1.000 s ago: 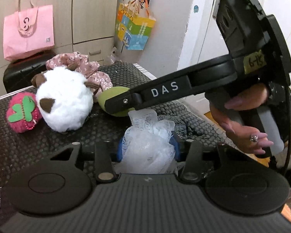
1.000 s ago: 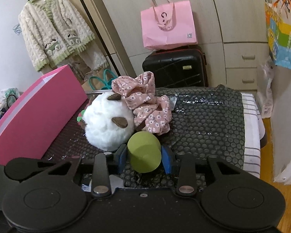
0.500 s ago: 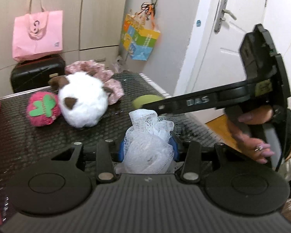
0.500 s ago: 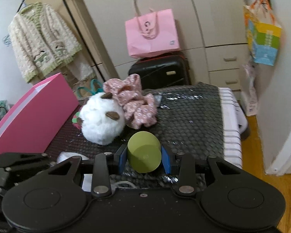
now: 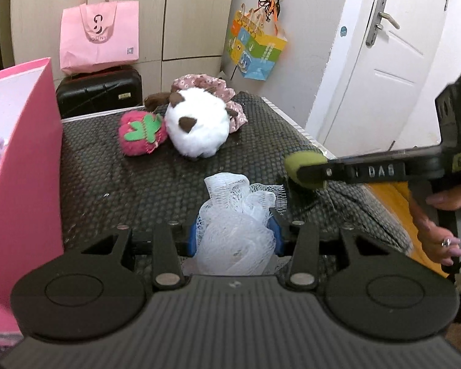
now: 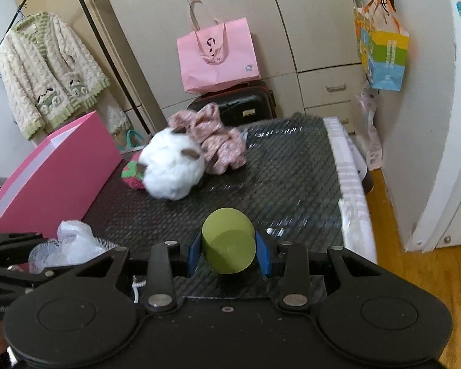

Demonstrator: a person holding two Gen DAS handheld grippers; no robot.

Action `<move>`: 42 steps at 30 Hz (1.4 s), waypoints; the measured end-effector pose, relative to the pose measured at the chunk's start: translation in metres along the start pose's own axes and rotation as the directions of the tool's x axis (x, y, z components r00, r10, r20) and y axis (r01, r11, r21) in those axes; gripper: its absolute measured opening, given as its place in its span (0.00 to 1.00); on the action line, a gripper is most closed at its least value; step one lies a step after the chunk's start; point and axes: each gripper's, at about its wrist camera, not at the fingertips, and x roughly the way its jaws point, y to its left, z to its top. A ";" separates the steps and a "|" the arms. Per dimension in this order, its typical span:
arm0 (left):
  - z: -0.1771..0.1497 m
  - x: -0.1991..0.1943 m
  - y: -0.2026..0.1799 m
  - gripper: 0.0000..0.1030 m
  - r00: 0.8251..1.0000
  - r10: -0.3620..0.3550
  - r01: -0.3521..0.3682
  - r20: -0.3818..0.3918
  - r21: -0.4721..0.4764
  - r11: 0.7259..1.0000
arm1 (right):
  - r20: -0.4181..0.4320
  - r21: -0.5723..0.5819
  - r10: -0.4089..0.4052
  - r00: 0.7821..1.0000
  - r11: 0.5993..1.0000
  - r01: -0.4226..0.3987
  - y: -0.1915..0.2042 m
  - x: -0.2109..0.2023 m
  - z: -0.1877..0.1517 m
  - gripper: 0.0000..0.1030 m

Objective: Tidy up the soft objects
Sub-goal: 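Lift the bath puff and green sponge and carry both over the pink box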

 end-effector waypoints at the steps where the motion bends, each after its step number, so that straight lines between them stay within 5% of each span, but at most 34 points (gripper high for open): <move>1: 0.000 -0.003 0.001 0.40 1.000 0.000 0.000 -0.006 0.007 1.000 | -0.008 -0.004 -0.006 1.000 1.000 0.006 0.003 -0.002 -0.003 0.41; 18: -0.021 -0.058 0.032 0.40 0.990 -0.027 0.028 -0.140 0.008 1.000 | -0.142 -0.025 0.151 0.978 0.988 -0.156 0.061 -0.032 -0.036 0.41; 30: -0.037 -0.112 0.074 0.40 0.957 -0.037 0.020 -0.287 -0.060 0.998 | -0.280 -0.035 0.281 0.918 0.953 -0.302 0.116 -0.030 -0.023 0.42; 38: -0.034 -0.153 0.083 0.40 0.958 0.003 -0.010 -0.287 -0.023 1.000 | -0.353 -0.115 0.342 0.871 0.908 -0.403 0.169 -0.023 -0.008 0.42; 42: -0.027 -0.170 0.086 0.40 0.967 0.017 -0.019 -0.256 -0.003 1.000 | -0.348 -0.154 0.358 0.866 0.890 -0.430 0.194 -0.022 0.002 0.42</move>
